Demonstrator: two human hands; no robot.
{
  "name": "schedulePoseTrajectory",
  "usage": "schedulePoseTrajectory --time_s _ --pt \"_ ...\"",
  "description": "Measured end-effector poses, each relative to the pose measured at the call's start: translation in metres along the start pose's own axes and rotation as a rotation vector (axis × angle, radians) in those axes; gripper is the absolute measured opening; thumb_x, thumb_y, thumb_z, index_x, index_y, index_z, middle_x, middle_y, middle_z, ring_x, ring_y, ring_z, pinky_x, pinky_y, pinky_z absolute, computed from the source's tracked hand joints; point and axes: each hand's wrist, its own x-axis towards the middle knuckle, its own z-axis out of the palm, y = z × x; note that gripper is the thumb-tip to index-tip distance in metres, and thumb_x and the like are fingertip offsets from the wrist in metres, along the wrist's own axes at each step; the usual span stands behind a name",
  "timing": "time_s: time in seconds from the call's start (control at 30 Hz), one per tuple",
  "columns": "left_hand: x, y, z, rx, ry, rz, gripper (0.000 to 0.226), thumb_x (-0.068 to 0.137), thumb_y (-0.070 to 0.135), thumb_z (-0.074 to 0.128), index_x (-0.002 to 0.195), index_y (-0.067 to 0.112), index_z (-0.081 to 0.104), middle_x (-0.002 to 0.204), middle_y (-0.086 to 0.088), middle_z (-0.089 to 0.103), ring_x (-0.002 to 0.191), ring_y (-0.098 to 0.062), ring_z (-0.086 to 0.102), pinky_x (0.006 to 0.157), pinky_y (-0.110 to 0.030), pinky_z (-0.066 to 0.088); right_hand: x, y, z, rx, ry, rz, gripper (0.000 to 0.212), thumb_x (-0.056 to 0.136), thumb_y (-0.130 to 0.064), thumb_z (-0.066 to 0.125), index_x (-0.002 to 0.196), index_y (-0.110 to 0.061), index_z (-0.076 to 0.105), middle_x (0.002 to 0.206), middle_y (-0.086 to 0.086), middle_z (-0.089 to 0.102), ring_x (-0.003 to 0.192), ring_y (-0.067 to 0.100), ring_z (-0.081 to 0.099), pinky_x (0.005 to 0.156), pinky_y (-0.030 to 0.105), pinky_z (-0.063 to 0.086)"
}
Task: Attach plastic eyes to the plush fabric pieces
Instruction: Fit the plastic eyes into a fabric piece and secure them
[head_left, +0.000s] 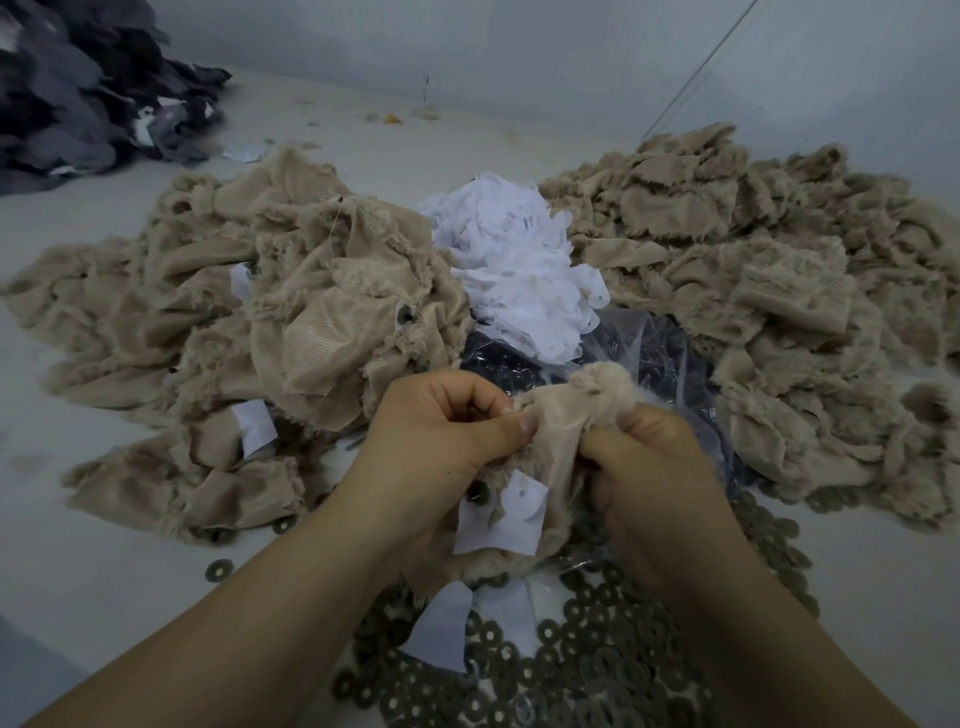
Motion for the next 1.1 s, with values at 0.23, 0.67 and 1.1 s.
schedulePoseTrajectory --time_s 0.23,0.67,1.1 --pt "-0.001 -0.003 0.0 0.068 -0.011 0.024 0.018 0.075 0.0 0.078 0.063 0.008 0.068 0.06 -0.009 0.065 0.054 -0.015 0.058 0.052 -0.023 0.05 -0.01 -0.009 0.006 -0.069 0.029 -0.093 0.036 0.07 -0.048 0.084 0.073 -0.013 0.075 0.075 0.012 0.074 0.07 0.033 0.071 0.063 0.042 0.061" --pt "-0.003 -0.008 0.001 0.002 -0.015 -0.016 0.016 0.081 0.003 0.073 0.066 0.01 0.071 0.065 -0.013 0.066 0.06 -0.022 0.06 0.059 -0.031 0.053 -0.009 -0.005 0.007 -0.001 0.128 -0.09 0.014 0.084 -0.012 0.077 0.077 -0.023 0.08 0.078 0.004 0.078 0.073 0.021 0.076 0.062 0.03 0.061" --pt "-0.005 -0.017 0.005 0.011 0.034 0.092 0.011 0.075 0.018 0.068 0.065 0.021 0.071 0.064 -0.003 0.066 0.061 -0.016 0.059 0.06 -0.028 0.051 -0.008 -0.003 0.007 0.008 0.1 -0.1 0.021 0.089 -0.007 0.072 0.081 -0.024 0.08 0.084 0.003 0.079 0.079 0.021 0.076 0.067 0.033 0.063"
